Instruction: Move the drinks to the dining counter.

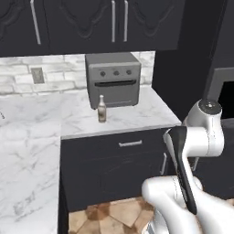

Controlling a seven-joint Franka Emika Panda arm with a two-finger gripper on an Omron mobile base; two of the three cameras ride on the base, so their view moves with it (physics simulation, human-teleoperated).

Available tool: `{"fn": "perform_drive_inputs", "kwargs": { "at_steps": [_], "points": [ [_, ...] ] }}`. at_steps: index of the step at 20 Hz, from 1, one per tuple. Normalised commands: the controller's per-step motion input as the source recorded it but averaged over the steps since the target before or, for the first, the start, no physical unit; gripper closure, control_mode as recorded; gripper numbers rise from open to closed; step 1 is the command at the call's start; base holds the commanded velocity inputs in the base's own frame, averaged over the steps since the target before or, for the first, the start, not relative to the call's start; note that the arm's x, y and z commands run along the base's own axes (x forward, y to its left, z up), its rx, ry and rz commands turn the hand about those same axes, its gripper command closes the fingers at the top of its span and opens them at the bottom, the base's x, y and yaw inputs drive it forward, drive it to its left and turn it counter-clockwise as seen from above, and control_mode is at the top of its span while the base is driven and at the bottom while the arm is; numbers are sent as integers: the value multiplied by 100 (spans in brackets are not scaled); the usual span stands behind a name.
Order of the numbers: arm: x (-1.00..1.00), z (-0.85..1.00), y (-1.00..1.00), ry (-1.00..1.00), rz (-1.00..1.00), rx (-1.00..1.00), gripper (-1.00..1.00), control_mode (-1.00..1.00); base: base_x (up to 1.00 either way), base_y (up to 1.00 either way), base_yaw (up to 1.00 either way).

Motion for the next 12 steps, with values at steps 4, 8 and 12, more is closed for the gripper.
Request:
{"fn": "perform_drive_inputs", "kwargs": {
  "at_steps": [4, 8, 12],
  "points": [
    [0, 0, 0, 0, 0, 0, -100, 100, 100, 2, 0],
    [0, 0, 0, 0, 0, 0, -100, 100, 100, 8, -1],
    [0, 0, 0, 0, 0, 0, -100, 100, 78, 16, -7]
  ]
}}
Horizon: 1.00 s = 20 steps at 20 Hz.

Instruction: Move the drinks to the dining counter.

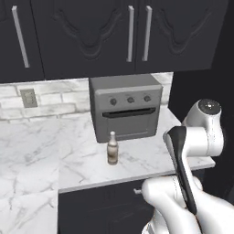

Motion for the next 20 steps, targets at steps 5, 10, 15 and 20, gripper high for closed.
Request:
{"fn": "perform_drive_inputs", "kwargs": {
  "at_steps": [5, 10, 15, 20],
  "points": [
    [0, 0, 0, 0, 0, 0, -100, 100, 7, 18, -2],
    [0, 0, 0, 0, 0, 0, -100, 100, -25, 75, 0],
    [0, 0, 0, 0, 0, 0, -100, 100, -42, 96, 0],
    [0, 0, 0, 0, 0, 0, -100, 100, 42, 18, -4]
  ]
}}
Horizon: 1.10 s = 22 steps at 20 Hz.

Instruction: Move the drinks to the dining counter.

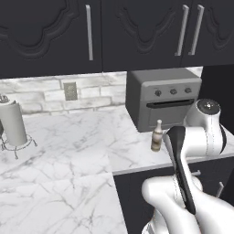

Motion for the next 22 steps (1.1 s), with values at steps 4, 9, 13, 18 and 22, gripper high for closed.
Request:
{"fn": "perform_drive_inputs", "kwargs": {
  "at_steps": [4, 9, 13, 18, 22],
  "points": [
    [0, 0, 0, 0, 0, 0, -100, 100, 19, 0, -1],
    [0, 0, 0, 0, 0, 0, -100, 100, 0, 0, 0],
    [0, 0, 0, 0, 0, 0, -100, 100, 0, 0, 0],
    [0, 0, 0, 0, 0, 0, -100, 100, 0, 0, 0],
    [15, 0, 1, -2, 21, 0, -100, -100, 0, 0, 0]
  ]
}}
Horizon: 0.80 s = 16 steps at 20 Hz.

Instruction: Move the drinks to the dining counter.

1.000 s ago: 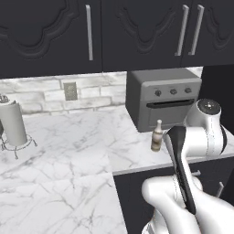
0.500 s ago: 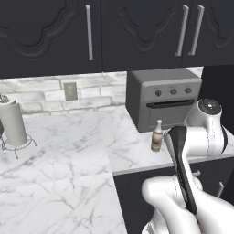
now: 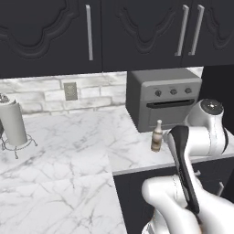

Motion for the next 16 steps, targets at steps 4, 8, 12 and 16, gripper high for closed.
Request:
{"fn": "perform_drive_inputs", "kwargs": {
  "at_steps": [4, 8, 12, 16],
  "points": [
    [26, 0, 9, 1, 30, 0, -100, -100, 0, 0, 0],
    [6, 0, 11, 6, 18, -4, -100, -100, 0, 0, 0],
    [48, 0, 2, -7, -10, -1, -100, -100, 0, 0, 0],
    [38, -1, 0, -14, -25, 5, -100, -100, 0, 0, 0]
  ]
}}
